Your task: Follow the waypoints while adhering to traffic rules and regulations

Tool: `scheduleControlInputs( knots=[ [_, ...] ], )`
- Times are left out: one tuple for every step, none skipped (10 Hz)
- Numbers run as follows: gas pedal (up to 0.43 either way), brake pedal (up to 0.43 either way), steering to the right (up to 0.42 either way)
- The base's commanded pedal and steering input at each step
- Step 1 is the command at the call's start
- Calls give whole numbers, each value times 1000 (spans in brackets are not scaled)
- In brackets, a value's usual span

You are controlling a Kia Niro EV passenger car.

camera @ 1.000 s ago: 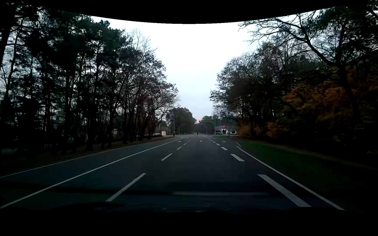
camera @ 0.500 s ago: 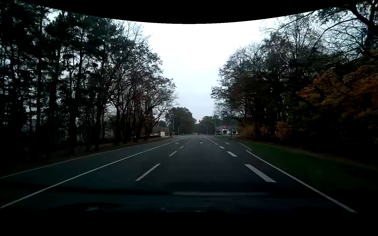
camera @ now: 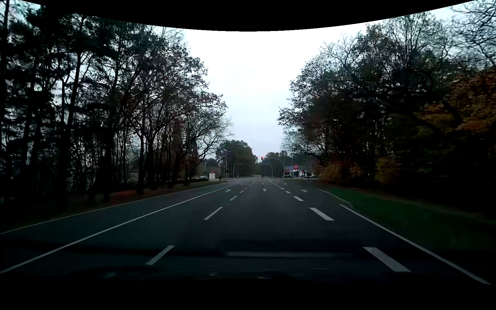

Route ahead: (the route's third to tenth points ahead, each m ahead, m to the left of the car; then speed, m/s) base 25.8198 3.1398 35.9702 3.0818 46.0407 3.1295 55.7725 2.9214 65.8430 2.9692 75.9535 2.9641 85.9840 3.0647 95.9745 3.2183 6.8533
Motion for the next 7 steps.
scheduleControlInputs(
  knots=[
    [0, 0, 5],
    [0, 0, 5],
    [0, 0, 5],
    [0, 0, 5],
    [0, 0, 5],
    [0, 0, 5],
    [0, 0, 5]
  ],
)
